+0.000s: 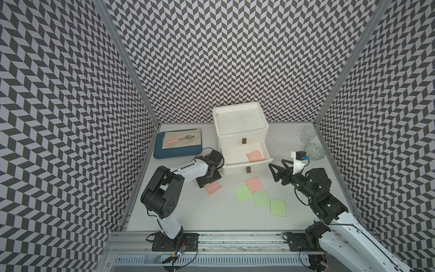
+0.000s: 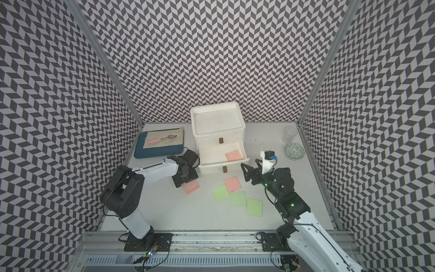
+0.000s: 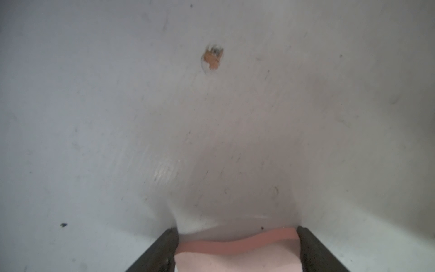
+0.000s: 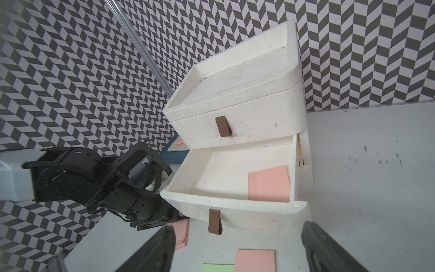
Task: Please put the sticky notes in the drawer by color
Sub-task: Pick up the sticky notes from the center of the board.
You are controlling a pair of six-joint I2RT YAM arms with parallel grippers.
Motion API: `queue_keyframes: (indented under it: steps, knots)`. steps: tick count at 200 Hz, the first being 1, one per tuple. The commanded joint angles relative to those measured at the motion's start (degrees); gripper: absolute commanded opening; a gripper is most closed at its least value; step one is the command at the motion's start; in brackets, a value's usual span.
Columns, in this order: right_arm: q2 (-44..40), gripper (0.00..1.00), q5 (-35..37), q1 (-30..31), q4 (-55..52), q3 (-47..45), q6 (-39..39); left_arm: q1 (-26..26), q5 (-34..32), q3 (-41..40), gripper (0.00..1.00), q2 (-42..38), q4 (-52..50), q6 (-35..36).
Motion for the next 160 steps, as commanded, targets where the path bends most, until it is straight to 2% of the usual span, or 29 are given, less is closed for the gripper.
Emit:
queue_keyframes:
  steps: [1, 45, 111, 135, 160]
  knots:
    - [-0.49, 0.88, 0.87, 0.30, 1.86, -0.69, 0.09, 1.31, 5.71, -6.68, 0.79, 3.54, -3.59, -1.96]
    - [-0.07, 0.88, 0.46, 0.30, 2.33, -0.87, 0.03, 3.81, 2.47, -8.84, 0.76, -3.32, -5.02, -0.97]
    - [4.34, 0.88, -5.88, 0.77, 4.53, -0.25, -0.37, 3.21, -1.54, -3.93, 0.76, -16.45, -9.45, 0.44]
    - [7.33, 0.88, -7.74, 3.65, 4.85, 1.21, -1.48, 2.94, -1.86, -1.43, 0.77, -20.02, -11.04, 0.92]
    - [11.05, 0.88, -5.11, 9.66, 4.60, 3.11, -2.18, 2.76, -2.15, -0.83, 0.77, -22.59, -11.24, 1.80]
